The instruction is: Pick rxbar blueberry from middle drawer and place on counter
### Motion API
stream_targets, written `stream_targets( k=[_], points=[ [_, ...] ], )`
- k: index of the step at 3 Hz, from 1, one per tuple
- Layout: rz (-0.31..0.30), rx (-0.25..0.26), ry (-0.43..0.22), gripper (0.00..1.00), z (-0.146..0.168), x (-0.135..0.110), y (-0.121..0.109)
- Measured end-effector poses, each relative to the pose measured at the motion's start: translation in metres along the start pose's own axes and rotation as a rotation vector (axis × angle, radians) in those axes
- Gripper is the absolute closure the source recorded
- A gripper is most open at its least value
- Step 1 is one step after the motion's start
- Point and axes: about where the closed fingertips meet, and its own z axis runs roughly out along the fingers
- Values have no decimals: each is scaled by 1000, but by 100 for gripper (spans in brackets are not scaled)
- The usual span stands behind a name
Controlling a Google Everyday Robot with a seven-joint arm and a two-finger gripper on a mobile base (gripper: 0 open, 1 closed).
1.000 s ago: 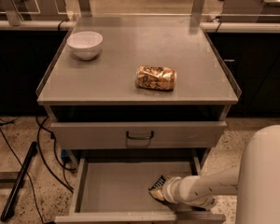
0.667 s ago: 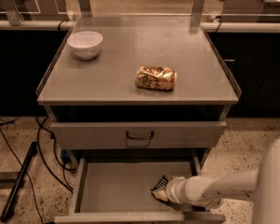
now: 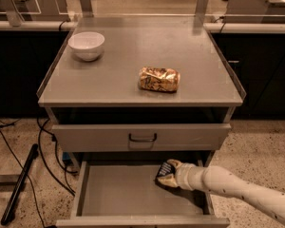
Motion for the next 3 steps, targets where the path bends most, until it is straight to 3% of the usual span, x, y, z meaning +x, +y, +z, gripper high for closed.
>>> stream_targets(
  k=[1, 2, 3],
  points=[
    [-47, 33, -15, 100, -23, -3, -33],
    [-48, 32, -13, 100, -23, -3, -33],
    [-66, -15, -7, 100, -31, -7, -31]
  ],
)
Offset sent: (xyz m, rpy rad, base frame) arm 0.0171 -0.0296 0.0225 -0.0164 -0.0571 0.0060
